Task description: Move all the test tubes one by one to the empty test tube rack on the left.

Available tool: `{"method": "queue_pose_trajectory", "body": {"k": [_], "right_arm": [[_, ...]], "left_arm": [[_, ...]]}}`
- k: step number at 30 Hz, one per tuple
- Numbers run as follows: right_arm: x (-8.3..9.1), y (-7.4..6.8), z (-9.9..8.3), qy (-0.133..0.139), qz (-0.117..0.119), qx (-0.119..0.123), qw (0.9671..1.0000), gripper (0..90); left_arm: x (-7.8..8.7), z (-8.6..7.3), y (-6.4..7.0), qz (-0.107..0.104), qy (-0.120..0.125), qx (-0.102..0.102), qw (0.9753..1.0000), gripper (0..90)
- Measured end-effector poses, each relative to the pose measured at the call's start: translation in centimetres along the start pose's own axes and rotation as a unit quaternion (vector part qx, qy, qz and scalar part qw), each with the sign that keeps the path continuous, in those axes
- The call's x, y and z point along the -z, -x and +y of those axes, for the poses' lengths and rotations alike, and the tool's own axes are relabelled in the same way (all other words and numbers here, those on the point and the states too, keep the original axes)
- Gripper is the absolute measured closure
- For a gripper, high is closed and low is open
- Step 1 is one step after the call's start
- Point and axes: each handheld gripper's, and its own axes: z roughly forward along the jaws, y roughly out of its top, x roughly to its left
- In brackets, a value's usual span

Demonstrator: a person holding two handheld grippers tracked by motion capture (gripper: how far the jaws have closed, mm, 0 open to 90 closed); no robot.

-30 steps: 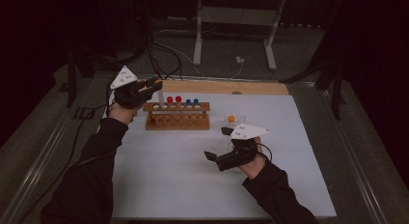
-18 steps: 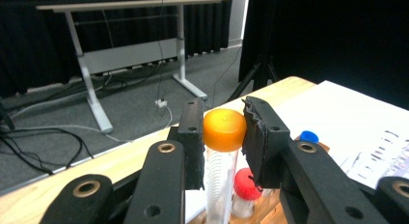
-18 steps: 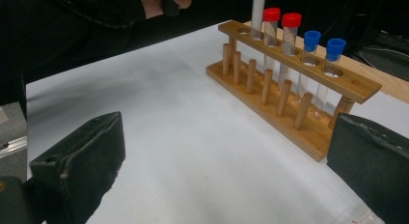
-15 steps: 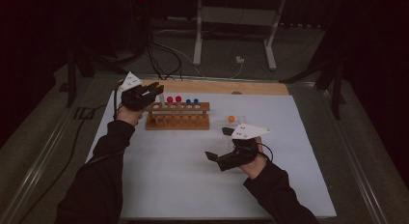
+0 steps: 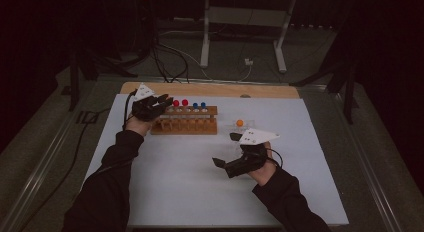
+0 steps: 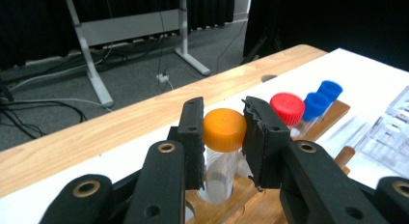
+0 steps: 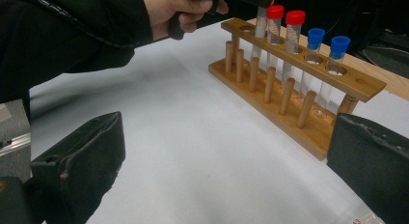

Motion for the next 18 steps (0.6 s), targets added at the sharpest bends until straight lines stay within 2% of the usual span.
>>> {"method": "queue_pose_trajectory", "body": {"k": [7, 12, 18], "right_arm": [[-0.02, -0.02, 0.01, -0.001, 0.001, 0.0, 1.0, 0.0], [-0.02, 0.0, 0.0, -0.002, 0.002, 0.001, 1.0, 0.0], [-0.03, -0.01, 0.02, -0.002, 0.002, 0.0, 1.0, 0.0]], "left_arm": [[-0.32, -0.63, 0.2, 0.004, -0.007, -0.003, 1.0, 71.6], [-0.38, -0.69, 0.4, 0.005, -0.015, -0.014, 0.9998, 71.4], [-0.31, -0.58, 0.36, 0.004, -0.021, -0.009, 0.9997, 71.2]]}}
